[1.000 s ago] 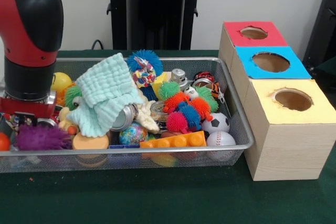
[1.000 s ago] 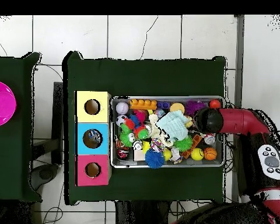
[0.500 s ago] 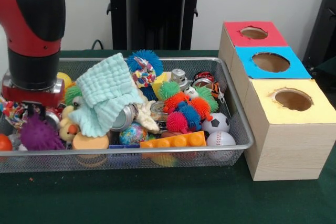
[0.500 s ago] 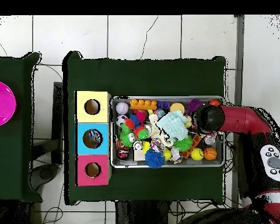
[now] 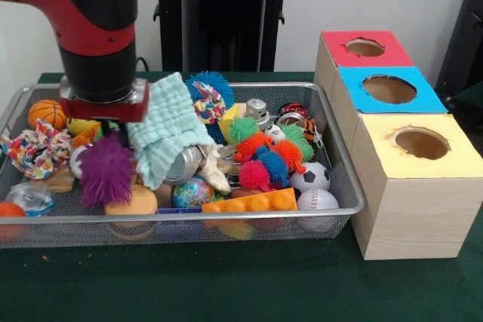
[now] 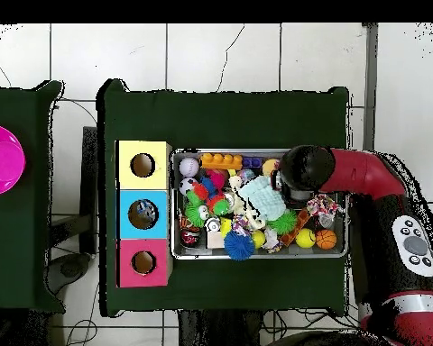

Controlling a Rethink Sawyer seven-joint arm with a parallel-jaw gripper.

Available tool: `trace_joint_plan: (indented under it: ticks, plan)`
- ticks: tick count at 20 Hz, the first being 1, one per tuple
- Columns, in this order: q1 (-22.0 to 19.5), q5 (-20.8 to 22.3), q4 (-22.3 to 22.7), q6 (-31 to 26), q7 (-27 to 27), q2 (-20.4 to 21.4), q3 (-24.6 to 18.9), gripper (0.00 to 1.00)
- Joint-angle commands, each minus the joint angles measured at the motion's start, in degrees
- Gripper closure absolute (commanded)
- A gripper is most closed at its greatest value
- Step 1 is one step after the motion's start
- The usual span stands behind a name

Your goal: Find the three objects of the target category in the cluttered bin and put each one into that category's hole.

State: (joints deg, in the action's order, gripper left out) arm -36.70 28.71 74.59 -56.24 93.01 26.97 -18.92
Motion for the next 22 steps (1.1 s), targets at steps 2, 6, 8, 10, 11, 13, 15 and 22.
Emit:
trace_joint_plan:
  ticks: [2,6,8,10,11,13,15,22]
  plan:
    - [2.21,-5.63,7.04,-5.32,-0.65,0.83,-4.87,1.00]
    - [3.78,-8.24,7.65,-6.24,1.75,0.96,-3.71,1.00]
    - [4.59,-9.36,7.67,-6.90,2.26,0.91,-3.02,1.00]
    - [5.28,-11.07,8.65,-6.02,3.45,1.11,-1.80,0.00]
    - [5.29,-11.17,8.82,-5.50,3.63,1.12,-1.68,0.00]
    - [5.32,-11.38,9.17,-4.45,3.98,1.14,-1.44,0.00]
    - [5.19,-11.02,9.40,-3.05,3.01,0.92,-0.90,0.00]
    - [3.01,-2.46,7.50,-1.27,-5.39,-0.06,3.04,0.00]
